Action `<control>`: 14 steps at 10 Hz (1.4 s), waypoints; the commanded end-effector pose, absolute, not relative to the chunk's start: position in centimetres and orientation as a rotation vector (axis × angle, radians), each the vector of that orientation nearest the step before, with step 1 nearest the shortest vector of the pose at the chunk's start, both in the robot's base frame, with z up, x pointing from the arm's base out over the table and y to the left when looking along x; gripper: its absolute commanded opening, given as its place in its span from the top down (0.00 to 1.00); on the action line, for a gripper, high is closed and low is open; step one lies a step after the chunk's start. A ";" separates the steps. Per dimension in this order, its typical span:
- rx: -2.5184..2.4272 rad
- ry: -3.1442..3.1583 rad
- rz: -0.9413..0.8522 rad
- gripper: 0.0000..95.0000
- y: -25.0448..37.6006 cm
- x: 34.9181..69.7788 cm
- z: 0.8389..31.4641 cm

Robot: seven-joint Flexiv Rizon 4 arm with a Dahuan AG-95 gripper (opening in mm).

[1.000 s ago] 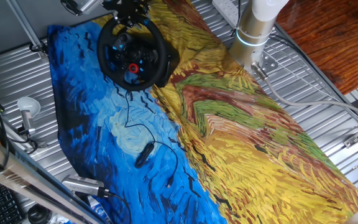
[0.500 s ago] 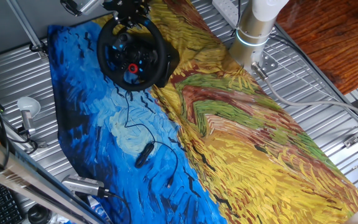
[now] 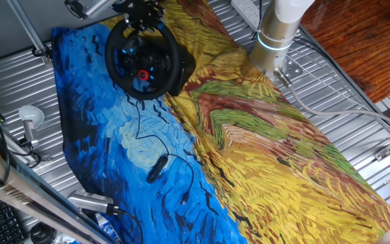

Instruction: Rotate the steering wheel 90 degrees clockwise

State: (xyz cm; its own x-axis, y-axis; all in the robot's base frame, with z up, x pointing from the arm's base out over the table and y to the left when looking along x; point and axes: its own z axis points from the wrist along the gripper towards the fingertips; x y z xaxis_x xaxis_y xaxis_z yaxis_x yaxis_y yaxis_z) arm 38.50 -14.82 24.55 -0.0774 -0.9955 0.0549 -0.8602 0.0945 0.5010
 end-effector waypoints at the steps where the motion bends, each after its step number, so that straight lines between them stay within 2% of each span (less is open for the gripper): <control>1: 1.806 -2.014 -0.482 1.00 -14.5 38.5 24.4; 14: 1.642 -2.126 -0.449 1.00 -11.8 38.4 23.8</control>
State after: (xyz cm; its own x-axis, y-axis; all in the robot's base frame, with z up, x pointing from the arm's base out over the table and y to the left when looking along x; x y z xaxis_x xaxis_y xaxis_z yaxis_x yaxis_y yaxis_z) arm 38.36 -11.69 23.85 -0.2228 -0.9664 0.1279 -0.8316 0.2569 0.4923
